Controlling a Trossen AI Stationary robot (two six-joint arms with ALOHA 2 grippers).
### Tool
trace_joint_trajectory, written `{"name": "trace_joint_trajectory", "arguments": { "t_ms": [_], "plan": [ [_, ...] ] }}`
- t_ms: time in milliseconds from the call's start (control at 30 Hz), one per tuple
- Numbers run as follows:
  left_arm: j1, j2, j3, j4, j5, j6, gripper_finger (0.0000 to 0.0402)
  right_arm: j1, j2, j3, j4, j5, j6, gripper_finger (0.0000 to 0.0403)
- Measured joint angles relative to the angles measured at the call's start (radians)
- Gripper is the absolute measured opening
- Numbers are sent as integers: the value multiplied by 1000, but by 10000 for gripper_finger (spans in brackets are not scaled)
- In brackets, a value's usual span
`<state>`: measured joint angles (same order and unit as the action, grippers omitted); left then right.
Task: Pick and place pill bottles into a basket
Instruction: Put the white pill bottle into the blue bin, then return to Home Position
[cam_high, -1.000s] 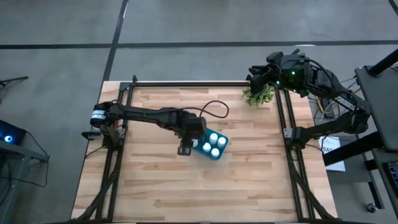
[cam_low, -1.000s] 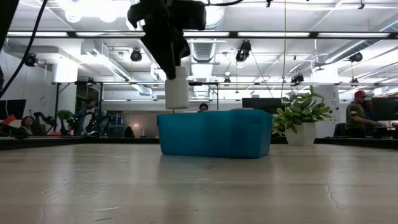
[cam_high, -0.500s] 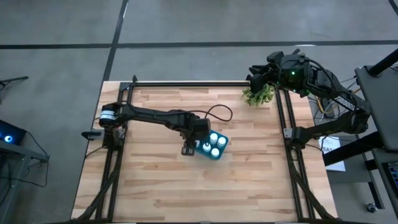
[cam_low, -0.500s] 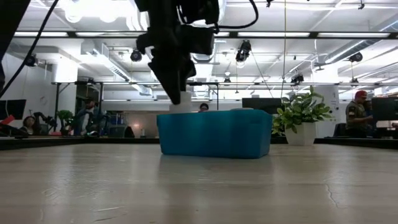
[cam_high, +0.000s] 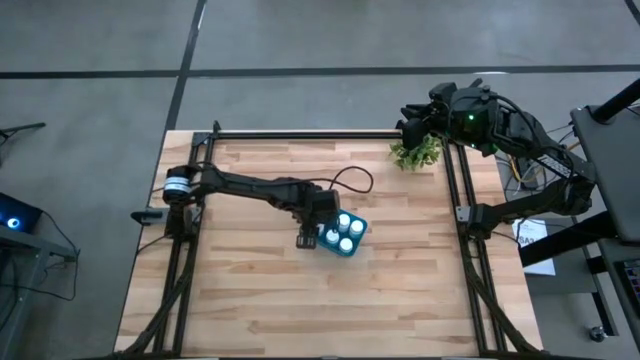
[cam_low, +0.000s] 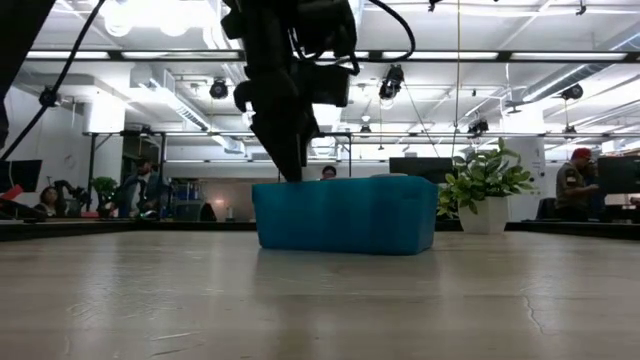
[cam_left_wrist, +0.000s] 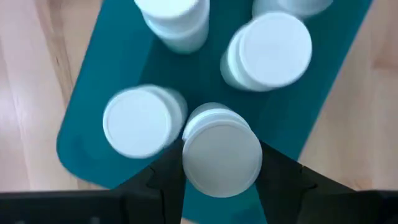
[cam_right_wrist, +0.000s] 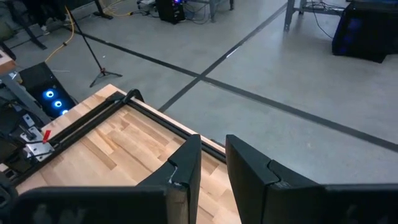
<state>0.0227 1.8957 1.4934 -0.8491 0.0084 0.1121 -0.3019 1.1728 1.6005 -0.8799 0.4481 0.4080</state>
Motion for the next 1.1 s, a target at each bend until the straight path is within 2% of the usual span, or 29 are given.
{"name": "trace_joint_trajectory", "arguments": {
  "t_ms": [300, 500, 600, 800, 1100],
  "plan": [
    [0, 13, -30, 5, 5, -1, 141, 0, 1, 0, 0, 4, -5, 68],
    [0, 16, -31, 28, 7, -2, 214, 0, 3, 0, 0, 5, -5, 68],
    [0, 16, -24, 28, 7, -4, 232, 0, 3, 0, 0, 6, -7, 68],
    [-1, 1, 2, 27, 7, -4, 237, 0, 3, 0, 0, 6, -10, 68],
    [-3, -135, 38, 25, 8, -52, 239, 1, -19, 0, 27, -13, -18, 68]
  ]
}}
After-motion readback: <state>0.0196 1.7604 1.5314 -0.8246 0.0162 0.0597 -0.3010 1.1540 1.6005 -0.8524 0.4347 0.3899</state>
